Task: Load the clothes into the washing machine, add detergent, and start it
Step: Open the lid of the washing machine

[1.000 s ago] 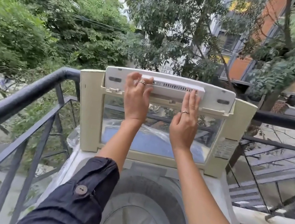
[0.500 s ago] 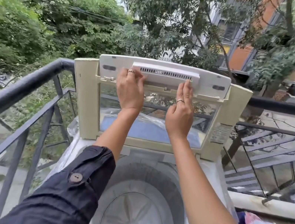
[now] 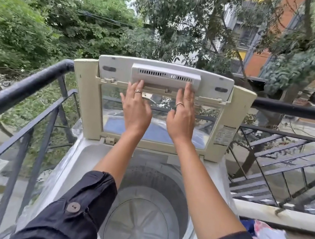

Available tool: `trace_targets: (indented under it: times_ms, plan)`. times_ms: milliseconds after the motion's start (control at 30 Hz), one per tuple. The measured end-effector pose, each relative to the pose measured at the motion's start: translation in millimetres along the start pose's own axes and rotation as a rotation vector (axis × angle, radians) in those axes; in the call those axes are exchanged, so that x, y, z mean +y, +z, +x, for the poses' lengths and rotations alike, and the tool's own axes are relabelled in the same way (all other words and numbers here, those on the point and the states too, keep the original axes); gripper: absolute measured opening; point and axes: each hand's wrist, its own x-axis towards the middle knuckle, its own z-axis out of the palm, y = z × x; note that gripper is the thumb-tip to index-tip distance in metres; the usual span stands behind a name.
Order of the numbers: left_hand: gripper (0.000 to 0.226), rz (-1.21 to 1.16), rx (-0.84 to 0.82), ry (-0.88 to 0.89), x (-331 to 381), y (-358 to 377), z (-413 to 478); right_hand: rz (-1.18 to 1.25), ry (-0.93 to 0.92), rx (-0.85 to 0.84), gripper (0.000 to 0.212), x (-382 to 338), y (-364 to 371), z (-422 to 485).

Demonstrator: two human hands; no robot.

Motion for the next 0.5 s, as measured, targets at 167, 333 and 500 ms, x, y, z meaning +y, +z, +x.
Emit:
trace_targets:
  times_ms: [167, 333, 500]
  plan:
    - [0.063, 0.013, -0.027, 0.018, 1.7, -1.0, -12.0, 0.003, -0.023, -0.015, 0.064, -1.5, -5.8, -6.0]
    - [0.065, 0.0, -0.032, 0.04, 1.0, 1.4, -17.4, 0.088, -0.006, 0.051, 0.057, -2.1, -10.1, -9.2]
    - [0.064, -0.053, -0.002, 0.048, 5.8, 3.9, -19.7, 0.073, -0.027, 0.087, 0.049, -0.1, -15.0, -11.4]
